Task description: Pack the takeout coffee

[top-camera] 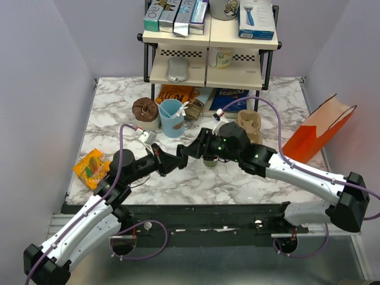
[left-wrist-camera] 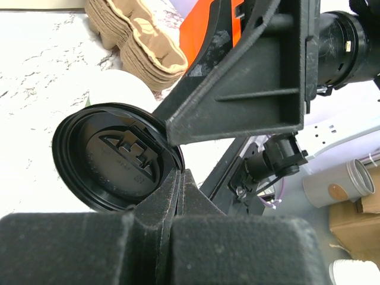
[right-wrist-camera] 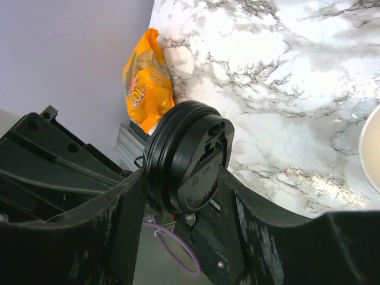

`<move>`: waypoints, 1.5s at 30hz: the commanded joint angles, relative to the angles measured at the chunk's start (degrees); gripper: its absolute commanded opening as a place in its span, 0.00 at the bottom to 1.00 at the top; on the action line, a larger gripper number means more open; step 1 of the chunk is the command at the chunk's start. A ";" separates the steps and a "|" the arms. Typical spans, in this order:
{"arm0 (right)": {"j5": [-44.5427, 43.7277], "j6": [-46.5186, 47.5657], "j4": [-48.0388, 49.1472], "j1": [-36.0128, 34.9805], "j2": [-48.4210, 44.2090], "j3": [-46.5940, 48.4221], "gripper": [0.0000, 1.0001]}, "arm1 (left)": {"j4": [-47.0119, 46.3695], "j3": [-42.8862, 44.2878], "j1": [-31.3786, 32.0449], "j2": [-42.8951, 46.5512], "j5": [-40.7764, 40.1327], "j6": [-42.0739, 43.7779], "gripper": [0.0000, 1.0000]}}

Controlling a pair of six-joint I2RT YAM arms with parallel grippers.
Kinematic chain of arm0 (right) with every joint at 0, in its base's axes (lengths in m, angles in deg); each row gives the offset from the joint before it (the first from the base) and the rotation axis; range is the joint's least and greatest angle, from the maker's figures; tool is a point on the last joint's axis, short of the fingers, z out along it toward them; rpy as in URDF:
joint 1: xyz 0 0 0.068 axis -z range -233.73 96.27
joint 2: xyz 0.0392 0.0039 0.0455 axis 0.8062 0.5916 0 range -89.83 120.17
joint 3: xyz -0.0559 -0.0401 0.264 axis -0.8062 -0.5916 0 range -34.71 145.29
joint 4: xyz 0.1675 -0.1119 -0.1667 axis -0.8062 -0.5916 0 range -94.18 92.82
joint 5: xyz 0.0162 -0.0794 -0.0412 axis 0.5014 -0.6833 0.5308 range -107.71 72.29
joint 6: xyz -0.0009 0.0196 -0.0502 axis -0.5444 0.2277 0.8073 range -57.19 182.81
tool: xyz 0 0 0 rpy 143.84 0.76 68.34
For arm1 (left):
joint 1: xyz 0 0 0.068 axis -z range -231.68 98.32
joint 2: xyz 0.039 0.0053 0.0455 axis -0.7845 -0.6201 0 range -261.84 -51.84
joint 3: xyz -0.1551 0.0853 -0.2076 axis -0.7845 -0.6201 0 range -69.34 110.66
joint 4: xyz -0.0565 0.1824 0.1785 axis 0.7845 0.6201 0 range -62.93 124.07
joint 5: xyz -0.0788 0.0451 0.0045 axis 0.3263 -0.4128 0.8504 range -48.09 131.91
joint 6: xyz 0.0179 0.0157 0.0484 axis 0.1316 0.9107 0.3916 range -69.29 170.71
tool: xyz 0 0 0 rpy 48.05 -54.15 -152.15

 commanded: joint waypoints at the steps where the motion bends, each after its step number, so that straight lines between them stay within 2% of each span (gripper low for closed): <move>1: -4.86 -0.21 -3.55 -0.12 0.39 0.70 0.58 | 0.14 1.79 0.98 -0.19 -1.63 2.05 0.00; 12: -4.51 3.22 -11.29 -0.04 4.17 4.48 0.44 | 0.06 1.71 2.65 -1.68 -5.59 3.45 0.00; 16: -2.58 2.96 -13.93 -0.12 6.36 5.54 0.44 | 1.71 1.79 4.32 -3.70 -10.41 4.59 0.00; 20: -3.62 2.61 -15.69 -0.04 8.39 6.07 0.44 | 2.34 0.57 7.92 -3.71 -19.97 6.09 0.00; 24: -5.30 2.26 -14.56 -0.04 11.55 6.33 0.43 | 3.66 -1.28 9.95 -3.88 -27.88 5.74 0.00; 27: -3.98 5.15 -9.03 -0.12 14.10 6.42 0.42 | 3.57 -3.39 10.12 -5.02 -31.94 4.95 0.00; 33: -4.68 9.64 -7.17 -0.04 19.29 10.46 0.41 | 3.84 -5.76 10.21 -5.82 -36.70 3.46 0.00; 37: -3.54 13.24 -3.67 -0.04 17.20 8.62 0.46 | 10.67 -5.15 10.21 -5.03 -38.72 -1.18 0.00; 38: -0.41 17.16 -2.35 -0.04 16.40 7.75 0.46 | 11.91 -4.63 10.21 -4.68 -38.90 -2.42 0.03; 40: 3.91 21.75 0.47 -0.30 14.30 5.19 0.48 | 16.03 -4.10 10.21 -3.45 -38.47 -4.80 0.25; 41: 5.93 24.64 -0.22 -0.91 14.02 4.93 0.53 | 17.71 -3.57 10.30 -2.83 -38.11 -7.51 0.31; 43: 5.95 27.73 -3.72 -2.57 13.58 4.84 0.53 | 24.97 -2.69 10.21 -1.69 -38.81 -10.60 0.47; 45: 3.24 30.73 -5.23 -6.09 13.49 4.40 0.56 | 30.35 -1.29 10.21 -1.33 -38.38 -14.64 0.50</move>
